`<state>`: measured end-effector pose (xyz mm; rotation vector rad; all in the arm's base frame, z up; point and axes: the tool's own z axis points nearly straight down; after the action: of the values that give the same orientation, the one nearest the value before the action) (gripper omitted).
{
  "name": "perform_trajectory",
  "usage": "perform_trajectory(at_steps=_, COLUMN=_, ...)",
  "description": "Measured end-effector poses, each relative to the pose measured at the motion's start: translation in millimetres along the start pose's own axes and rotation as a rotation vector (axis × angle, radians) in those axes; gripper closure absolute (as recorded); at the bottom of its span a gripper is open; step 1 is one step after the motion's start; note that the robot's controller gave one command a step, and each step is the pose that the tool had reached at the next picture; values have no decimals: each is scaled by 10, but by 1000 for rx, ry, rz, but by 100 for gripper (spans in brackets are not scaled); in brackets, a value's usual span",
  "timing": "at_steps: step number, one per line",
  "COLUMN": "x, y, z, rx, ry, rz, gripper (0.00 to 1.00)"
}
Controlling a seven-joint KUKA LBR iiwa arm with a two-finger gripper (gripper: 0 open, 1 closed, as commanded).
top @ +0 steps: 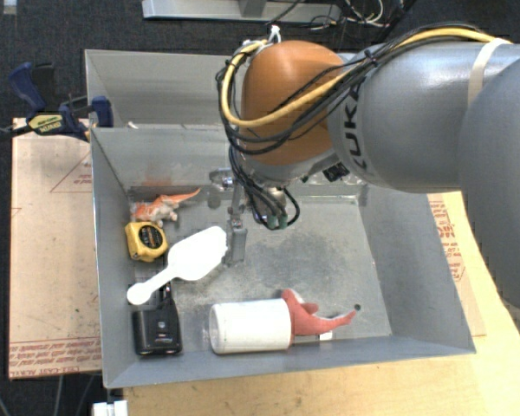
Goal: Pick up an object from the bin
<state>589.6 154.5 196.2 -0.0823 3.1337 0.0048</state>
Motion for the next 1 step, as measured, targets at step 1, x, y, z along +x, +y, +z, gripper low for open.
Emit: perform_trajectory(at_steps=1, x=81, y=-7, z=610, rx=0, ry=2, rz=-177, gripper=0)
